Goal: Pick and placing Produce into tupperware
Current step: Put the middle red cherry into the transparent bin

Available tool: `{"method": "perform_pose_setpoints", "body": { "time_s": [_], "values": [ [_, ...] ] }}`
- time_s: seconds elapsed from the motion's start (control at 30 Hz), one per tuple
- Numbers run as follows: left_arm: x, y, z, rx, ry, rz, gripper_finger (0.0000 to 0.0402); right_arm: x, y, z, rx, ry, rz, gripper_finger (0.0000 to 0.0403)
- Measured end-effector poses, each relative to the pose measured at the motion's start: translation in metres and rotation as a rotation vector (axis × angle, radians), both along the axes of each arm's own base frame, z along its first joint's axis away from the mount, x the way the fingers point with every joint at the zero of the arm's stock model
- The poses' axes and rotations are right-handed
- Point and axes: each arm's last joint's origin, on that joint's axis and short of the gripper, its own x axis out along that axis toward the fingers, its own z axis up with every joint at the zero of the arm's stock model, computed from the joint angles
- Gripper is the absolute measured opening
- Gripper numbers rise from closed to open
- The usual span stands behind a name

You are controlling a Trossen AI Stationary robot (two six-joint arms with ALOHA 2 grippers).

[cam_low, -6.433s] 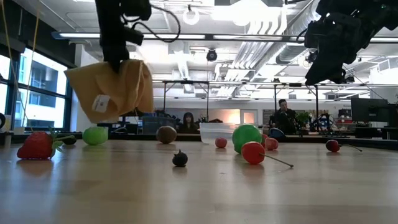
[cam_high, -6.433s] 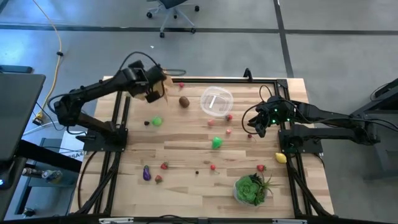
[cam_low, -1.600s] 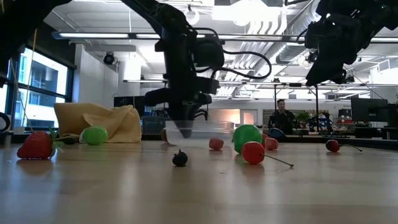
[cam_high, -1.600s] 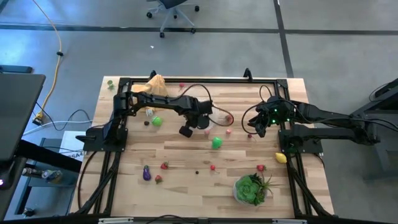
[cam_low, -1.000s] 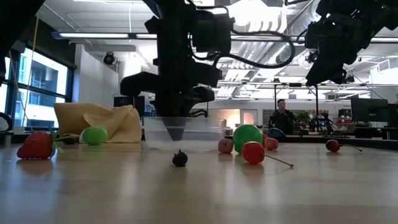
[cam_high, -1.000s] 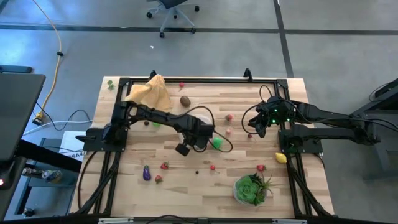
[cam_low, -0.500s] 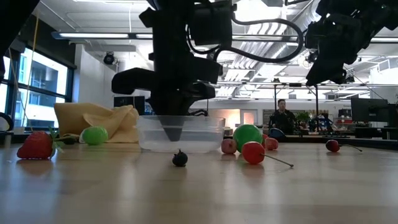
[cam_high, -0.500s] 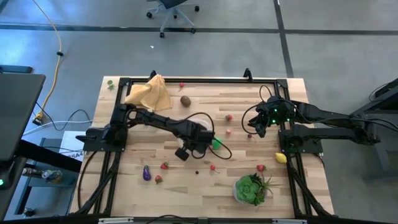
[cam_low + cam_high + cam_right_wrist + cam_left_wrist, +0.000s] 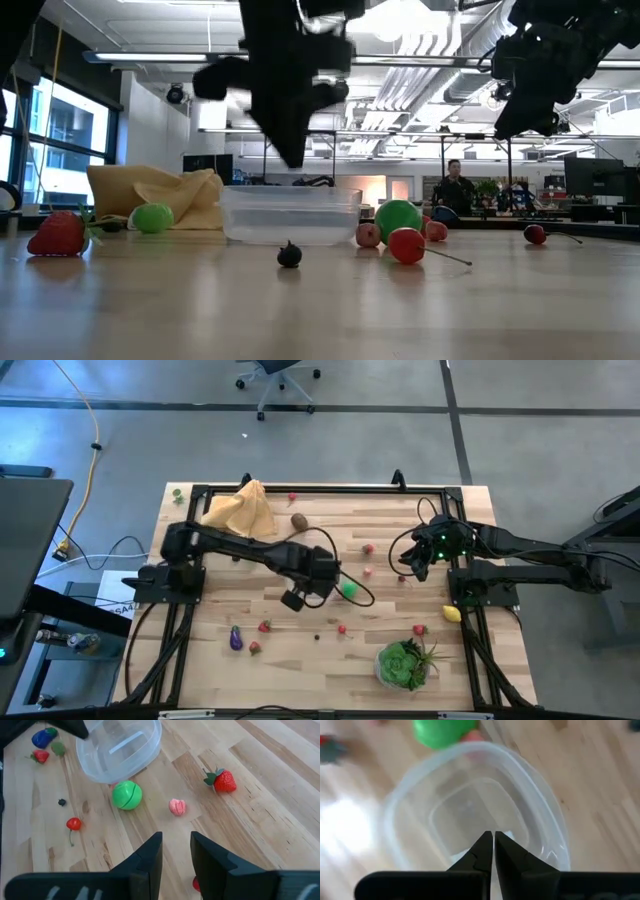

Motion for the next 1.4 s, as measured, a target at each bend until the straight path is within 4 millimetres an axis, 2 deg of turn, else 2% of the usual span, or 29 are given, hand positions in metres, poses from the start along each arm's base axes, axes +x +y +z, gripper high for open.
{"method": "perform_pose_setpoints", "body": {
  "time_s": [0.23, 0.4, 0.5, 0.6, 0.7, 0.93, 1.13, 1.4],
  "values": [
    [-0.032, 0.002, 0.067, 0.078, -0.143, 0.005, 0.001, 0.0, 0.0, 0.0, 0.001, 0.002, 0.001, 0.0092],
    [-0.064, 0.014, 0.111, 0.085, -0.272, 0.041, 0.001, 0.0, 0.0, 0.0, 0.002, 0.004, 0.001, 0.0092],
    [-0.086, 0.027, 0.132, 0.096, -0.323, 0.091, 0.001, -0.001, 0.0, -0.001, 0.005, 0.009, 0.002, 0.0092],
    [-0.108, 0.041, 0.143, 0.107, -0.368, 0.152, 0.001, -0.001, 0.0, -0.001, 0.006, 0.012, 0.003, 0.0092],
    [-0.128, 0.055, 0.137, 0.076, -0.399, 0.199, 0.001, -0.001, 0.0, -0.001, 0.006, 0.013, 0.002, 0.0092],
    [-0.17, 0.071, 0.099, 0.017, -0.427, 0.285, 0.001, -0.001, 0.001, -0.002, 0.002, 0.021, 0.005, 0.0092],
    [-0.2, 0.067, 0.074, -0.036, -0.467, 0.323, 0.001, -0.001, 0.001, -0.001, 0.0, 0.018, 0.003, 0.0092],
    [-0.225, 0.052, 0.053, -0.101, -0.592, 0.269, 0.001, 0.001, 0.0, 0.001, -0.003, -0.013, 0.002, 0.0092]
  ]
}}
